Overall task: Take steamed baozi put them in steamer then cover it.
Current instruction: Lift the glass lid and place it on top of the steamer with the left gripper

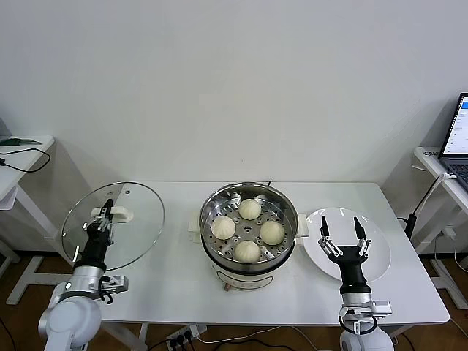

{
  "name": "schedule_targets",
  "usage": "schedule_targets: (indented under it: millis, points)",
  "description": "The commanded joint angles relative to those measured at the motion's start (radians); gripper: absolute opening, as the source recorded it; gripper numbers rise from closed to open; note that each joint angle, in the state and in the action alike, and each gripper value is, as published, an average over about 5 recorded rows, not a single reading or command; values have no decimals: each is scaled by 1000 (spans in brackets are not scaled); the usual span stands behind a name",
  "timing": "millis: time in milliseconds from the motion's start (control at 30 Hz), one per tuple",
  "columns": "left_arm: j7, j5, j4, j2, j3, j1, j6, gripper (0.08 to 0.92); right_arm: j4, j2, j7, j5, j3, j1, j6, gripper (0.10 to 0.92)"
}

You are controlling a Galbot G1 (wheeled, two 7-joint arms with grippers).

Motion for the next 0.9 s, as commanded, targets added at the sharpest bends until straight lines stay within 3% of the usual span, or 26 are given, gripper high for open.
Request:
schedule_targets:
  millis: [33, 333, 633, 900]
  points:
    - [148, -36, -216, 80, 301, -26, 280, 188, 3, 0, -1, 2, 19, -1, 1, 823]
    - [193, 18, -222, 97, 531, -197, 412, 188, 9, 24, -2, -2, 39, 0, 2, 823]
    - [222, 96, -139, 20, 731, -304, 507, 188, 8, 39, -2, -6, 47, 8, 2, 823]
    - [253, 194, -41, -70, 800, -328, 551, 188, 1, 52, -2, -15, 40, 14, 3, 823]
